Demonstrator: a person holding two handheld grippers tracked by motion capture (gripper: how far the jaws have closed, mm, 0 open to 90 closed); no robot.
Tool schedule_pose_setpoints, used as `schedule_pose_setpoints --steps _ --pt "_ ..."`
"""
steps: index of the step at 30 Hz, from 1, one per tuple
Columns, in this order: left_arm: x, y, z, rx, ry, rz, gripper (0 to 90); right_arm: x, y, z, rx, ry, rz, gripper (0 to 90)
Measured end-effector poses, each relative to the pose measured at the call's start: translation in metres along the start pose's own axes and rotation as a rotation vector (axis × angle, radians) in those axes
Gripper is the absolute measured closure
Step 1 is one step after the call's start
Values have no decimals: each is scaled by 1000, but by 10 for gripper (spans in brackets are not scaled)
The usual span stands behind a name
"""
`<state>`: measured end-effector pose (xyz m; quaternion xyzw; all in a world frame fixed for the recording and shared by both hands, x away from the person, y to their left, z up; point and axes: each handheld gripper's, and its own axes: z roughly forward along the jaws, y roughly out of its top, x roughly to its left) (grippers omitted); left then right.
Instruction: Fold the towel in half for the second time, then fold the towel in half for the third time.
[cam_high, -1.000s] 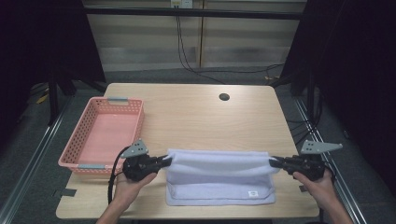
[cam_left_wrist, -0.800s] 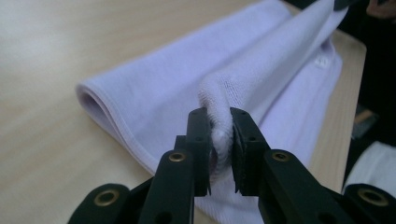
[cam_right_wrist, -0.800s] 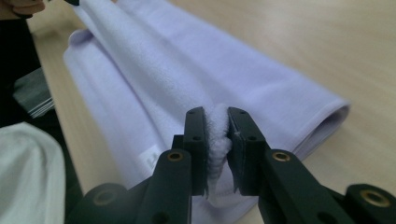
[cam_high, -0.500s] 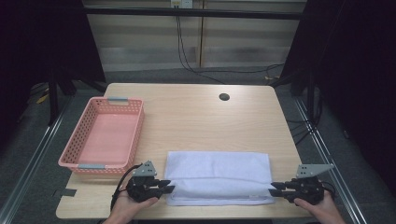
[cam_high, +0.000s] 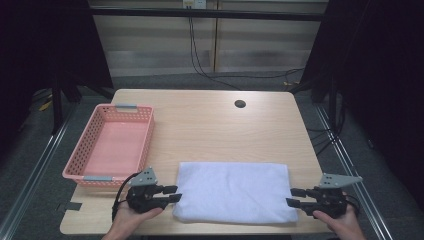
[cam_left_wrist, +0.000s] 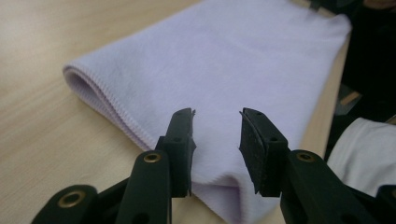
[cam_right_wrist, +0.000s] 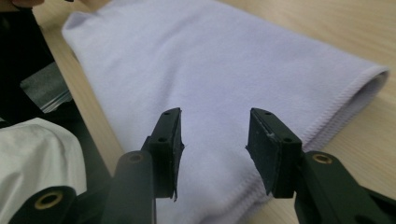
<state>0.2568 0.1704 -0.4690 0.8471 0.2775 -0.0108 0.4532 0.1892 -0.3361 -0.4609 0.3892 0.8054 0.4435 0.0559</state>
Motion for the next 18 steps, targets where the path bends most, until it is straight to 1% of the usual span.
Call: schedule_pose_setpoints --steps 2,3,4,5,6,7,8,9,10,11,12,13,14,15,17,18 --pt "7 3 12 36 31 6 647 2 3 14 49 1 -13 546" --pt "11 5 18 52 33 -4 649 3 4 21 68 4 -17 530" --pt "14 7 22 58 54 1 646 4 5 27 86 -6 -17 516" --pt "16 9 26 63 61 1 647 2 6 33 94 -16 -14 514" --pt "18 10 29 68 54 -1 646 0 7 37 103 -27 -16 505" --pt "19 10 32 81 49 -1 643 -1 8 40 112 -35 -2 493" --pt "19 9 36 92 57 -1 642 -3 9 44 114 -40 1 484" --pt "19 7 39 112 54 3 639 -5 10 47 123 -44 -2 484" --pt "19 6 40 104 54 4 624 -6 10 51 141 -80 -11 474" --pt "19 6 40 98 49 -3 614 -7 10 54 156 -90 -23 476" --pt "19 5 41 92 42 -10 604 -9 9 57 171 -92 -32 504" --pt "19 5 42 92 48 -9 605 -10 10 57 167 -101 -14 514" --pt "19 5 43 91 45 -10 606 -13 10 57 159 -100 1 540" --pt "19 6 45 88 38 -17 605 -15 10 57 157 -107 -2 573" --pt "20 8 47 87 35 -23 606 -21 10 56 148 -103 7 587" --pt "20 9 50 89 31 -22 605 -25 11 55 144 -110 10 584"
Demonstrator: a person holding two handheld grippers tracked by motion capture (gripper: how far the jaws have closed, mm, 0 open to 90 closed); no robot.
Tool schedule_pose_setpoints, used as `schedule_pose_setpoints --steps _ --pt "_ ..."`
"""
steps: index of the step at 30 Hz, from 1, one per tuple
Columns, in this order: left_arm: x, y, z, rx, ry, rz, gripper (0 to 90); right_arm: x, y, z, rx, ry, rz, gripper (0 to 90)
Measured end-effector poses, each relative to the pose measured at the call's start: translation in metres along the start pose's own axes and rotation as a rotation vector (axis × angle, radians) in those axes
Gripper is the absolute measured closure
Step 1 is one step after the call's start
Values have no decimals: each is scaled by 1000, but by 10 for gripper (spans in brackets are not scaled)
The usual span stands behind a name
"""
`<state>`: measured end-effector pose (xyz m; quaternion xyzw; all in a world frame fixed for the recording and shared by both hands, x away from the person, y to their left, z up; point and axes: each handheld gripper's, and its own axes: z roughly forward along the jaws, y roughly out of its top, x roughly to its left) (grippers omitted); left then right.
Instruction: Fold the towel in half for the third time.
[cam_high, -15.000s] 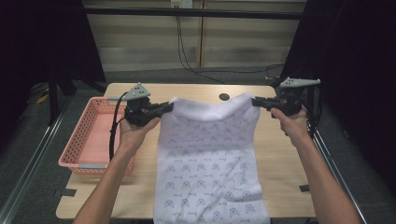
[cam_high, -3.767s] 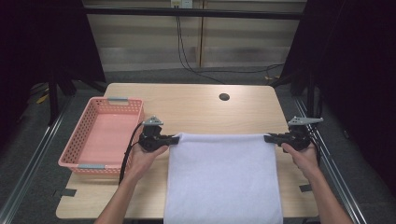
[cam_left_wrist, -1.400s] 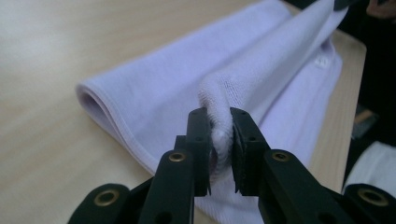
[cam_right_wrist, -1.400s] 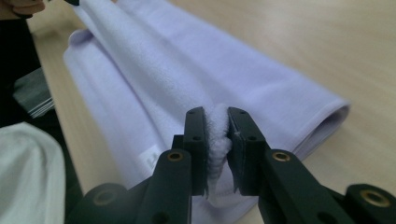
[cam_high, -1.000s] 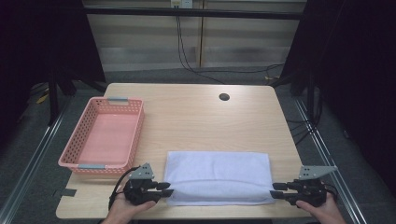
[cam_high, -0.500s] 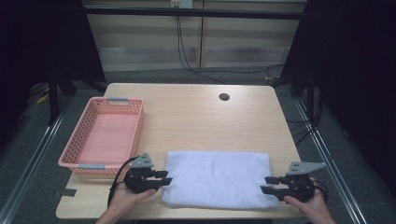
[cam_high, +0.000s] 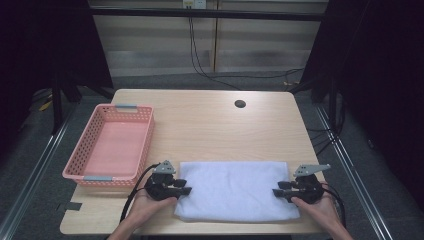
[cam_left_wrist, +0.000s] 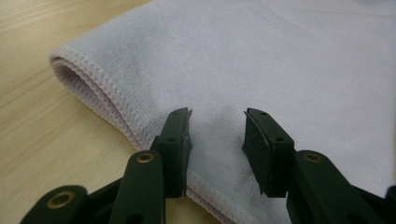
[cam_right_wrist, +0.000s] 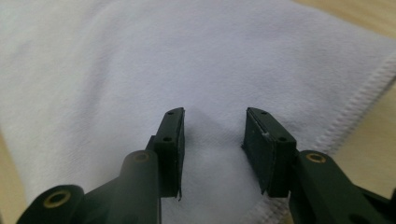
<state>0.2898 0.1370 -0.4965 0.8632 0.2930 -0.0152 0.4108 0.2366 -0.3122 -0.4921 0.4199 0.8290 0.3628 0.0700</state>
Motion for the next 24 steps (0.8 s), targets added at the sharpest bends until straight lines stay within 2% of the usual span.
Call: schedule_pose_setpoints --steps 4,7,9,13,18,20,21,22,24 --pt "-3 11 12 6 11 21 585 -14 5 2 -12 -38 17 570" --pt "-2 18 15 13 5 15 570 -23 7 3 -23 -26 36 504" --pt "-2 23 14 -2 20 14 545 -21 8 2 -31 -10 48 452" --pt "1 36 12 1 31 -1 496 -4 10 -2 -68 24 19 441" --pt "13 52 13 -26 68 -19 441 29 19 -1 -93 76 -42 421" --pt "19 58 13 -28 64 -39 421 41 25 5 -90 101 -56 409" --pt "22 61 12 -38 68 -35 406 46 28 8 -89 105 -72 407" --pt "24 62 11 -65 70 -45 400 52 32 13 -82 120 -84 400" --pt "27 65 10 -64 75 -51 400 65 41 22 -79 138 -110 390"
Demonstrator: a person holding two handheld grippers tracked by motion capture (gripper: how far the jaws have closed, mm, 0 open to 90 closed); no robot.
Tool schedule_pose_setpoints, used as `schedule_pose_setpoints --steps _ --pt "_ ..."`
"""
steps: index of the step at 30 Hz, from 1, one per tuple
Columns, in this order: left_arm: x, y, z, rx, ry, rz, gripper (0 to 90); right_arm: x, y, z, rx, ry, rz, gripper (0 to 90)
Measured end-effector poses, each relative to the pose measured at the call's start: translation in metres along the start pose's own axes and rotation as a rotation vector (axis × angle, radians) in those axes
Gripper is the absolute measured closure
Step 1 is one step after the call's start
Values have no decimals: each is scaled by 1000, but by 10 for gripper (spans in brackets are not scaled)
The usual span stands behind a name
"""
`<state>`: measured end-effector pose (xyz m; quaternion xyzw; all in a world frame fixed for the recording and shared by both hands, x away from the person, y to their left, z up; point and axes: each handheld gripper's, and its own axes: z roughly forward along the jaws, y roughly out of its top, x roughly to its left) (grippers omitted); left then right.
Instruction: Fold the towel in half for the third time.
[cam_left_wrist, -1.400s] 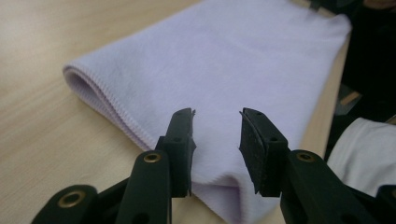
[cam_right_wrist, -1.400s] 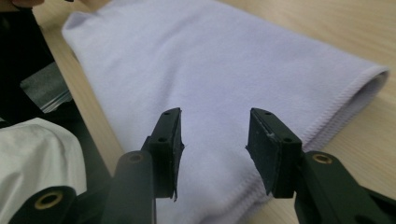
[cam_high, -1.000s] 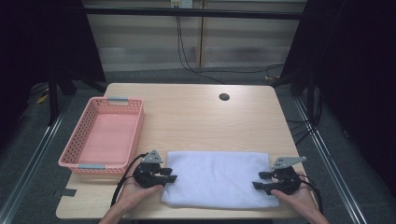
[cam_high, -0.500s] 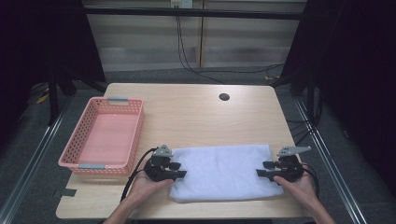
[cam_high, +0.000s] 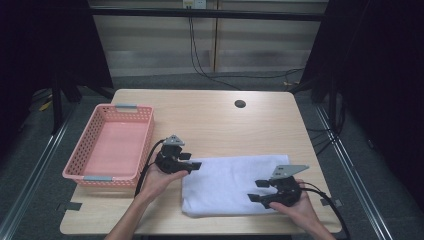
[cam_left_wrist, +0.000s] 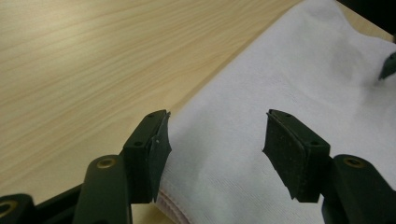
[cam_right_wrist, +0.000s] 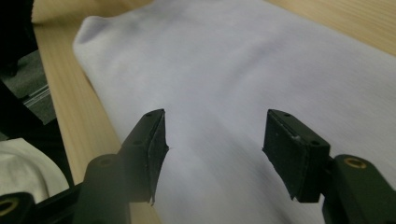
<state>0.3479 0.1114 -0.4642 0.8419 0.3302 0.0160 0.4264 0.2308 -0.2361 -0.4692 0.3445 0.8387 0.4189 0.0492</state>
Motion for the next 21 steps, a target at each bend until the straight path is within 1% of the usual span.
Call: schedule_pose_setpoints --steps 3,4,5,6,7,8,9,10,11,13,14,16,17,20,21 --pt "2 4 -2 -24 6 -1 400 18 18 21 26 36 -66 371" --pt "1 5 -2 -28 15 -1 400 25 24 29 26 63 -76 369" --pt "2 6 -3 -34 13 -2 399 31 30 38 31 89 -86 365" --pt "2 7 -3 -35 12 -3 397 37 35 48 42 106 -97 364" --pt "2 9 -2 -24 26 1 396 43 41 58 56 125 -113 362" --pt "3 10 -1 -25 29 1 391 48 46 67 58 147 -122 360" --pt "4 11 -1 -33 22 -2 386 52 51 76 63 174 -123 356" --pt "5 11 -1 -37 19 -5 386 55 54 83 69 190 -126 357" --pt "6 11 -1 -37 24 -4 385 61 59 93 82 209 -136 356" --pt "8 7 -1 -29 39 -7 385 69 65 107 88 238 -151 358" --pt "8 5 -1 -36 38 -18 382 75 68 114 94 253 -157 360" --pt "10 0 0 -20 39 -18 380 82 71 122 100 265 -177 372" --pt "11 -1 0 -20 41 -21 379 84 72 126 97 274 -184 371" --pt "12 -2 0 -12 51 -27 377 86 69 136 120 261 -206 368" --pt "11 -2 0 -16 53 -27 376 86 67 138 126 256 -202 366"
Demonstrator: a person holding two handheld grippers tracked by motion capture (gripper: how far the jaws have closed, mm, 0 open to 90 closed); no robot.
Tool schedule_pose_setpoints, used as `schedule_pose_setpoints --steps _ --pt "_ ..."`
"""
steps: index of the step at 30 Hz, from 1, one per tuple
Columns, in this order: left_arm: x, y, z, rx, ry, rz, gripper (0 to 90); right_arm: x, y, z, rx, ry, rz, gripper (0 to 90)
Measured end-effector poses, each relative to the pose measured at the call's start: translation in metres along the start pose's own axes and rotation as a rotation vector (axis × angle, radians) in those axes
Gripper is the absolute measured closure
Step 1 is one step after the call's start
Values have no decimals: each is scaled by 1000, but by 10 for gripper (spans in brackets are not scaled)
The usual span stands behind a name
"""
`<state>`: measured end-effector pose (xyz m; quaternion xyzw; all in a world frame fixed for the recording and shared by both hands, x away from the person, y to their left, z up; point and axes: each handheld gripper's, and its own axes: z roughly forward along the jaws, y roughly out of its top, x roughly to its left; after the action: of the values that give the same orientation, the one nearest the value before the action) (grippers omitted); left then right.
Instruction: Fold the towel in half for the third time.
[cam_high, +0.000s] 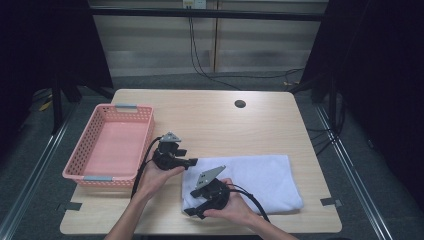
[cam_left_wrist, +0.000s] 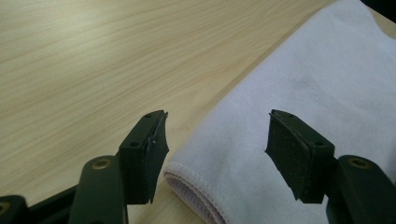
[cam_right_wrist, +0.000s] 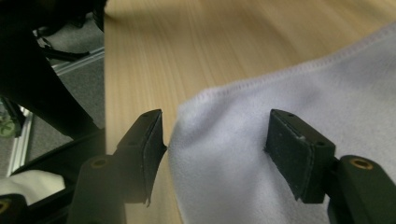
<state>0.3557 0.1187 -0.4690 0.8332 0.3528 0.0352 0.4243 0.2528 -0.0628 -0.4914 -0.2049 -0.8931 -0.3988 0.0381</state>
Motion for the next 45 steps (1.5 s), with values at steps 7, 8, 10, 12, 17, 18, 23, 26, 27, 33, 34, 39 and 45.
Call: schedule_pose_setpoints --steps 7,8,10,12,17,18,23,26,27,33,34,39,45 --pt "-3 -1 2 5 -10 1 374 6 -9 5 -20 -44 -50 362" --pt "-3 -1 2 6 -11 2 374 8 -10 5 -18 -55 -73 363" --pt "-2 -1 1 5 -17 4 372 11 -11 6 -16 -75 -81 365" --pt "-1 -2 1 -5 -22 -9 365 14 -12 7 -12 -100 -138 366" --pt "4 -3 0 -8 16 -19 357 22 -9 10 28 -157 -173 390" --pt "5 -4 -1 -7 30 -18 346 21 -8 9 30 -166 -172 447" --pt "9 -8 7 18 56 -34 322 16 -7 6 24 -203 -163 642" --pt "13 -10 10 36 68 -41 310 13 -6 5 25 -202 -131 705" --pt "13 -11 11 34 75 -46 309 10 -6 4 18 -188 -107 715" --pt "17 -14 18 63 60 -43 304 -2 -7 1 -4 -119 -8 742" --pt "17 -14 19 65 57 -40 306 -3 -7 1 -14 -110 2 745" --pt "11 -15 25 88 17 -1 410 -6 -7 -1 -22 -90 22 757" --pt "1 -11 25 102 -12 40 780 -6 -5 -5 -39 -79 42 762"
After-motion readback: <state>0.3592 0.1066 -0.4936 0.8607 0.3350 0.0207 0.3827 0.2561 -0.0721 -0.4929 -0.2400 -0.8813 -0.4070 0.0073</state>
